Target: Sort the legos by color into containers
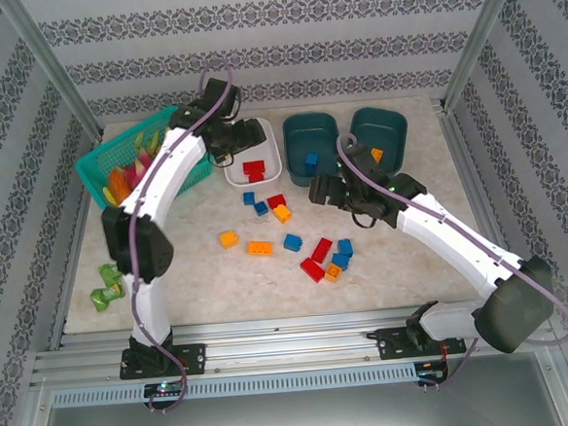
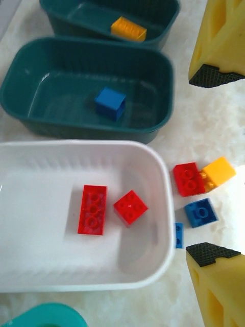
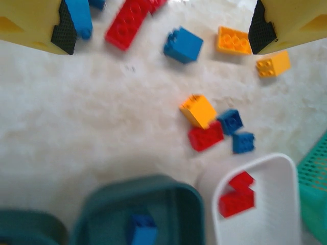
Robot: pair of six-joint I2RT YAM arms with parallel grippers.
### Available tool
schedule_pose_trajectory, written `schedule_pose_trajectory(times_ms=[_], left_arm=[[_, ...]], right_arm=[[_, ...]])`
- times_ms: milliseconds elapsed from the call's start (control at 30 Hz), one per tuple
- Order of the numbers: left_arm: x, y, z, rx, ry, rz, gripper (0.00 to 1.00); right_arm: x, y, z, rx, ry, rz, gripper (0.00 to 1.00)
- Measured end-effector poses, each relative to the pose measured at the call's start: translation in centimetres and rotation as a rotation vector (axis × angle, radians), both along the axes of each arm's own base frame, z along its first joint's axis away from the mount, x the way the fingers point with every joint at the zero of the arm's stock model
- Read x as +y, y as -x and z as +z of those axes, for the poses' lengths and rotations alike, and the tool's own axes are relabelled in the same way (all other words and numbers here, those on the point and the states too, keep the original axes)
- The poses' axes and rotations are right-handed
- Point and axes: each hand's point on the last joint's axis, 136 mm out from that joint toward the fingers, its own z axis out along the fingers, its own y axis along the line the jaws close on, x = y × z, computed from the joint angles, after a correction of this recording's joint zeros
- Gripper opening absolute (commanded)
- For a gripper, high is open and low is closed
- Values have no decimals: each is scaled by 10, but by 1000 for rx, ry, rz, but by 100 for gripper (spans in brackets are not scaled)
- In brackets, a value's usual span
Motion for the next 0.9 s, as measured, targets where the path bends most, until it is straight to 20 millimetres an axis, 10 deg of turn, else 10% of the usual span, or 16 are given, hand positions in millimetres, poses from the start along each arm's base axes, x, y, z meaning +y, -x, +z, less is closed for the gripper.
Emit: schedule_pose_trajectory(times_ms=[567,900], left_arm=[[-17,209,-59,16,115,-334,90],[-17,235,-73,8,144,-361,89]], right_arm=[[-15,119,-130,558,-84,-331,80],[-4,115,-148,576,-148,-369,71]])
